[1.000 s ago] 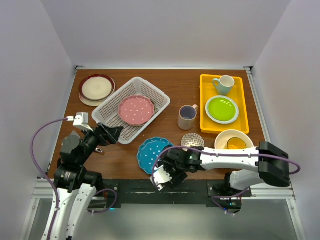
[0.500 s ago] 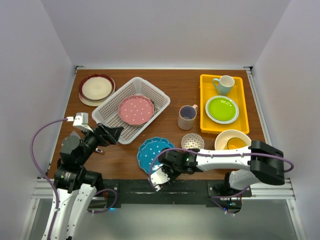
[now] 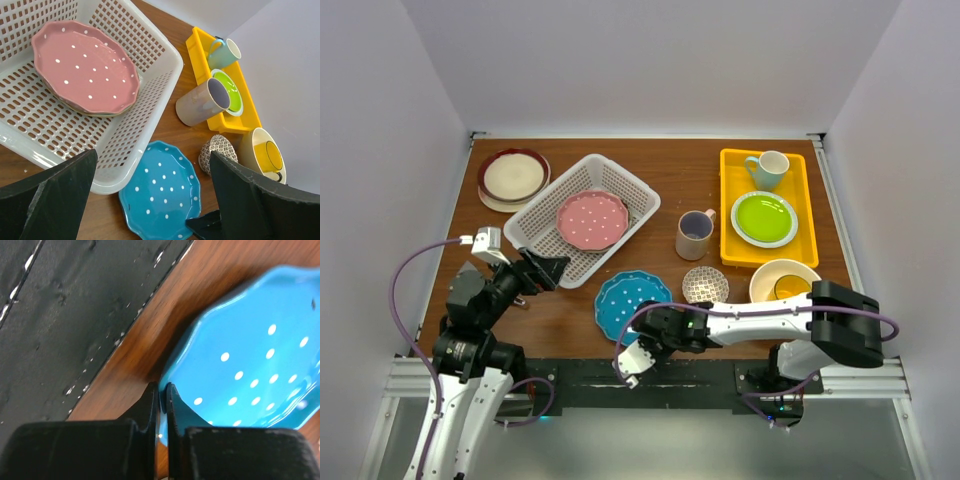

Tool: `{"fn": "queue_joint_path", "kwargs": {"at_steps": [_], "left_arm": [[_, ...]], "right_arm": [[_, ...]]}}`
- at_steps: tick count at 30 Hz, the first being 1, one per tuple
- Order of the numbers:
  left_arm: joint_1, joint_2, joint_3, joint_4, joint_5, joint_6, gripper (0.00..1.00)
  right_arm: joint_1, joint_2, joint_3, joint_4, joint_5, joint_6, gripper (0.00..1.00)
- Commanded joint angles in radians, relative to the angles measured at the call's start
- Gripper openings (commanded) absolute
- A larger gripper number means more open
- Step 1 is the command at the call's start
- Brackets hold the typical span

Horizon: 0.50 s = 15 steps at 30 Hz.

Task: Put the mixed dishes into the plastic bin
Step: Pick up the plate at the center of the board.

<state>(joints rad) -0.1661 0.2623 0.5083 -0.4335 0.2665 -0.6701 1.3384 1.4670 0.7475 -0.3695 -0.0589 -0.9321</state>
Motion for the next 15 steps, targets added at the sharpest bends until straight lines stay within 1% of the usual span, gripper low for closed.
{"fn": "queue_joint_path", "kwargs": {"at_steps": [1, 5, 6, 12, 15], "left_arm": [[-0.003, 0.005, -0.010, 0.036, 0.026, -0.028, 1.00], [-0.003, 0.015, -0.013, 0.044, 0.037, -0.042, 1.00], [-0.003, 0.017, -0.016, 0.048, 0.039, -0.051, 1.00], [-0.003, 0.044, -0.036, 0.078, 0.072, -0.094, 1.00], [-0.003, 0.060, -0.050, 0.094, 0.091, -0.112, 1.00]], "right_arm": [[0.001, 0.004, 0.012, -0.071, -0.027, 0.039, 0.00], [0.001, -0.019, 0.067, -0.158, -0.097, 0.033, 0.00], [0.001, -0.023, 0.096, -0.202, -0.111, 0.030, 0.00], [-0.002, -0.080, 0.190, -0.298, -0.177, 0.035, 0.00], [-0.024, -0.089, 0.245, -0.341, -0.200, 0.045, 0.00]]}}
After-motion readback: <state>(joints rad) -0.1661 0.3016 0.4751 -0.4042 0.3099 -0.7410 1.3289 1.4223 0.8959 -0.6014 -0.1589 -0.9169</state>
